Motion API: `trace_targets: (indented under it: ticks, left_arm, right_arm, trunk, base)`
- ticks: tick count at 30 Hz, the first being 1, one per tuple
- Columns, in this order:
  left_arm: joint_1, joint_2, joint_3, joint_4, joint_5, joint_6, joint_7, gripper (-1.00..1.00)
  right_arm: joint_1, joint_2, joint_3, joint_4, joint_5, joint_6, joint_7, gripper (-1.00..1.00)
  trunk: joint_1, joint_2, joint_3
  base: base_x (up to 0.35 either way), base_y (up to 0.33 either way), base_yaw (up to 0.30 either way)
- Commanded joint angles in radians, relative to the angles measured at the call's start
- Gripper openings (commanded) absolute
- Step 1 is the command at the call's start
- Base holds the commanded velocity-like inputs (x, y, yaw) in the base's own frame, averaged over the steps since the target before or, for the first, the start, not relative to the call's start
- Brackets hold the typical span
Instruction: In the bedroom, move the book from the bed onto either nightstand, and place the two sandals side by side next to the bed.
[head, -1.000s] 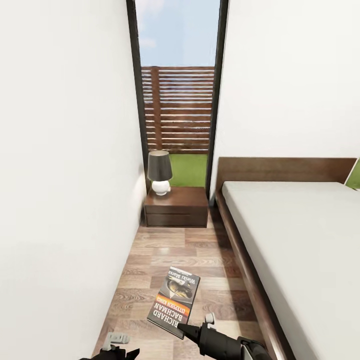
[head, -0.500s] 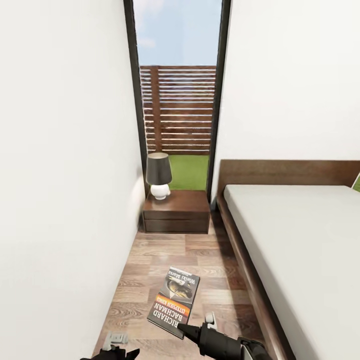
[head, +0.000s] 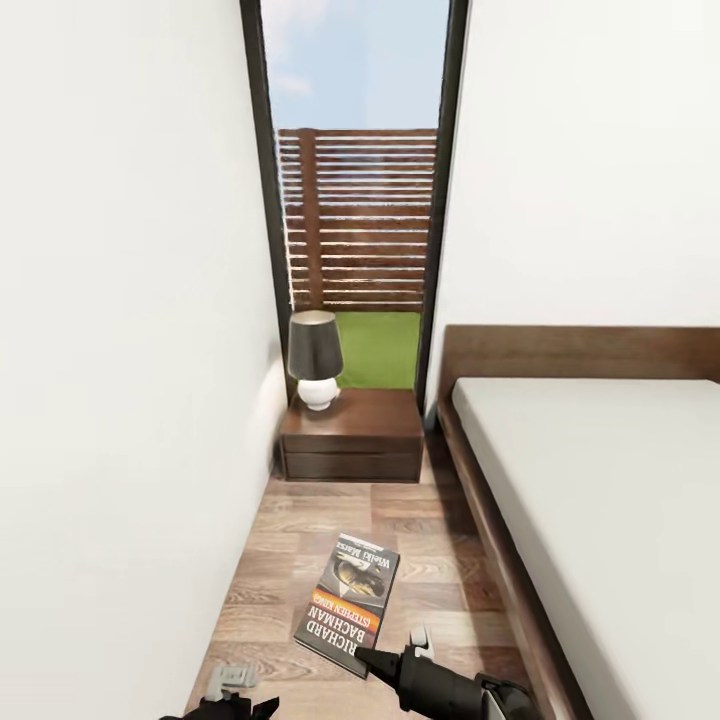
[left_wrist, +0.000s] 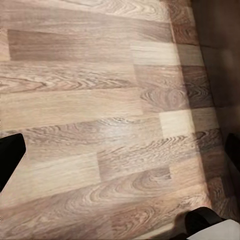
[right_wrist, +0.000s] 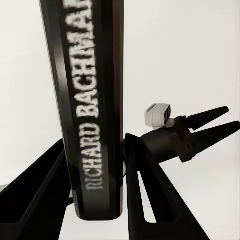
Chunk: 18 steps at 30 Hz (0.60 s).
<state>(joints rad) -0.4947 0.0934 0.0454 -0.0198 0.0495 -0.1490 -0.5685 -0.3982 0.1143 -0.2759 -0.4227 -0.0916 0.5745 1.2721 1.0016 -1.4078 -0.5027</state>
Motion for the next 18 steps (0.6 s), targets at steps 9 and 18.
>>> trace_targets:
  ticks: [9, 18]
  left_arm:
    - [-0.001, 0.0, 0.004, 0.001, 0.004, 0.0, -0.005, 1.0]
    - [-0.001, 0.0, 0.004, 0.001, 0.004, 0.0, -0.005, 1.0]
  right_arm:
    - [-0.001, 0.001, -0.005, 0.0, -0.002, 0.01, 0.003, -1.0]
    - [-0.001, 0.001, -0.005, 0.0, -0.002, 0.01, 0.003, -1.0]
  trunk:
    - [0.001, 0.0, -0.001]
    - [0.001, 0.0, -0.001]
  base:
    - [0.32, 0.0, 0.0]
    - [0.312, 0.0, 0.0]
